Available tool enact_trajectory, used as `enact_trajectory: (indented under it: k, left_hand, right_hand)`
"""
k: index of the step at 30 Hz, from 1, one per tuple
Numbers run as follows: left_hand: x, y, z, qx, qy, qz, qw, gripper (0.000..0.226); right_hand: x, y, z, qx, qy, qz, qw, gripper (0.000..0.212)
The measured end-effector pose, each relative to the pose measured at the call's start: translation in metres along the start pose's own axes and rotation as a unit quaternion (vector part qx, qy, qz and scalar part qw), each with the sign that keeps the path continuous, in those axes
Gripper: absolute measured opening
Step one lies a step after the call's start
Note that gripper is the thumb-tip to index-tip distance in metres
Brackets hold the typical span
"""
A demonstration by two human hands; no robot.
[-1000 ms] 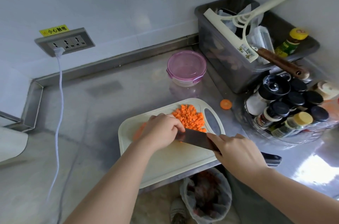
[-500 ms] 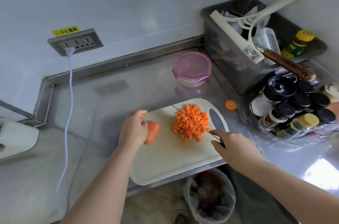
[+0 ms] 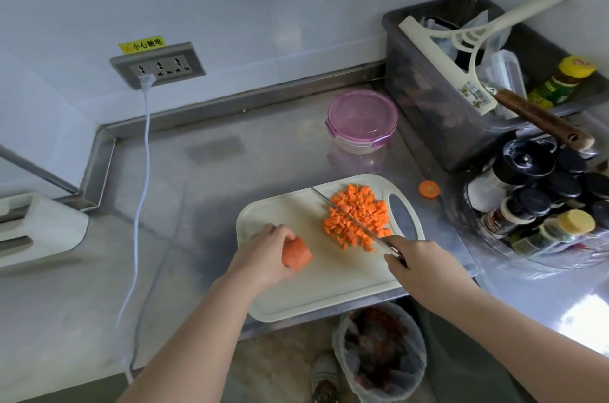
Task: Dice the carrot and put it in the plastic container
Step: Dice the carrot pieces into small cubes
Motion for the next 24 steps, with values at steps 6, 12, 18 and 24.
enact_trajectory:
  k: [6,12,18,24]
  left_hand:
    - [-0.001,0.033,0.002,-0.28,0.057,-0.178,0.942,0.036]
    - [-0.058,0.058,0.012,-0.164,-0.139,0.033,0.976,0.036]
    - [-0.075,0.055,0.031,-0.11,-0.131,0.116,0.978,0.041]
    - [-0.042,0.055,0.019,-0.337,-0.009,-0.204,0.919,0.029]
  right_hand:
    - [0.002,0.0,-0.009,-0.04,0.097,-0.135,0.985,0.031]
    - [0.001,0.005,-0.009,-0.08,0.127,-0.193,0.97,0.04]
    - [-0.002,0.014,-0.01,-0.092,0.121,-0.192,0.97,0.04]
    - [0.003,0.012,-0.006,0.0,0.008,-0.063,0.998,0.03]
Point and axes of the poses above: each hand's wrist, its own z-axis towards the middle knuckle, its own y-axis out of the back of the hand, x = y × z, the point moved 1 cm from there along z, towards the middle knuckle, and after that the axes turned 14 degrees about z, right-handed, at the moved point
